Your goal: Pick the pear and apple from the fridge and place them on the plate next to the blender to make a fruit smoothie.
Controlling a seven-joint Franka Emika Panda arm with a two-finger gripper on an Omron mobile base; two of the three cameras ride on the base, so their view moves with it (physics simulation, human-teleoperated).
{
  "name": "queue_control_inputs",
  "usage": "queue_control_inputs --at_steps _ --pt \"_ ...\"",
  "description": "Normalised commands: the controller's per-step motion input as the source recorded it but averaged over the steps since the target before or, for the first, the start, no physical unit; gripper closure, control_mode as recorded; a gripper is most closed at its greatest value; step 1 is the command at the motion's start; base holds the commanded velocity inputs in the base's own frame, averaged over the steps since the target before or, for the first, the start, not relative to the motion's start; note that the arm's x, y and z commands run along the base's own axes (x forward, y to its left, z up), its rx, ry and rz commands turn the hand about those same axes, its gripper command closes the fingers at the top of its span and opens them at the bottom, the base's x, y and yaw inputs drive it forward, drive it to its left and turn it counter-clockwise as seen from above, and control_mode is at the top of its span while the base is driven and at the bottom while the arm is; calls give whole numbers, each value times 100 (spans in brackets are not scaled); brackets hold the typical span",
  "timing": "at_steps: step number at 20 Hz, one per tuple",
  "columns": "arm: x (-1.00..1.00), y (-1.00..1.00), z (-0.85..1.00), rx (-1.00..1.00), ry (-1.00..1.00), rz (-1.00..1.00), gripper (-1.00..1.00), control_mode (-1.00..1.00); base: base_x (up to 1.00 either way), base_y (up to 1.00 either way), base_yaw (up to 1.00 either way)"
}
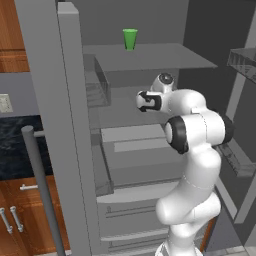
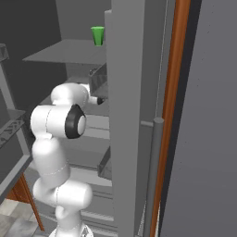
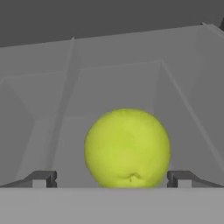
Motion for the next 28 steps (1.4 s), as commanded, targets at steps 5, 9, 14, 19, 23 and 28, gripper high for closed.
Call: queue_control_inputs --at_steps 5,9,14,19,23,28 --pt "32 -5 -19 0 0 0 -100 -100 0 0 0" --pt "11 -16 -11 0 0 0 -100 -100 0 0 0" --pt "0 0 -12 0 0 0 -100 -100 0 0 0" --pt "0 0 -11 0 -1 0 100 -100 0 0 0" --pt "-5 0 0 0 -1 0 100 -100 0 0 0" --pt "-54 0 0 0 -13 0 100 -100 0 0 0"
